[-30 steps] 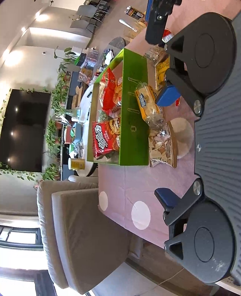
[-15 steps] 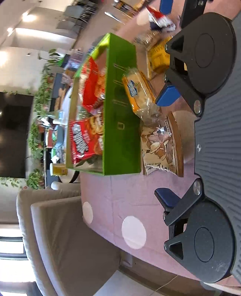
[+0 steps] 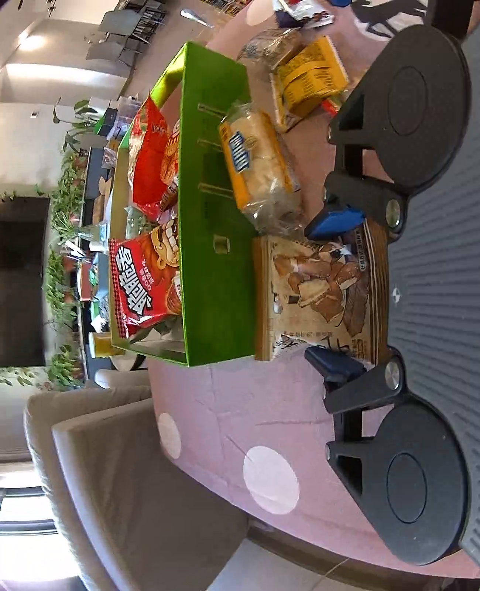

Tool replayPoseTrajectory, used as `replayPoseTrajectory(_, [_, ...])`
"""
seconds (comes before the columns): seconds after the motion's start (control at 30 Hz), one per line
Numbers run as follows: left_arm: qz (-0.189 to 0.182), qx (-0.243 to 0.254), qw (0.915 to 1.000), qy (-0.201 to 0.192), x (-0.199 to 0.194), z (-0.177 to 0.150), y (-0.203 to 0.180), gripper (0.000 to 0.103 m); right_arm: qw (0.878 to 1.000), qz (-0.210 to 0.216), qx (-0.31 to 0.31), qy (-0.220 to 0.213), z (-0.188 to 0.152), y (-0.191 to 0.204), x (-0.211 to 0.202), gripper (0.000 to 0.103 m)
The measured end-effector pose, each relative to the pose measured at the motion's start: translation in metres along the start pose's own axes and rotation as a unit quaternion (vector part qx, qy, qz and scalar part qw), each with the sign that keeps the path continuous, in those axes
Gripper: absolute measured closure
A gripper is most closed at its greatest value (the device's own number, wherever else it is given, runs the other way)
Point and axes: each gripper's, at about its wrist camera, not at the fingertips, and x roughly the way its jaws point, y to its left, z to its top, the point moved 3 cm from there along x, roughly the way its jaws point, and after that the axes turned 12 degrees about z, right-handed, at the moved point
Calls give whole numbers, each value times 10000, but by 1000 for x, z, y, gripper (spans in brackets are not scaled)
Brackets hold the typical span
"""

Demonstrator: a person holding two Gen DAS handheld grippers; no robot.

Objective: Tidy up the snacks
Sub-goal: 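Grasp the wrapped bread roll with the right gripper while the left grasps the beige snack bag, then carry the bread roll and the beige snack bag over the green box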

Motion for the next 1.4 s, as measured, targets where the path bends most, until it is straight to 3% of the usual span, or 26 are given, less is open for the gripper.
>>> replayPoseTrajectory(0.53, [-194, -551, 9983, -35, -35, -23, 27, 45, 9990, -120, -108, 414, -7, 20, 19, 38])
replayPoseTrajectory(1.07, [-282, -420, 9985, -185, -45, -25, 18, 45, 9972, -439, -262, 553, -8, 22, 27, 38])
replayPoseTrajectory(1.4, [-262, -371, 9988, -205, -47, -25, 15, 45, 9985, -267, -161, 445, -3, 21, 20, 39])
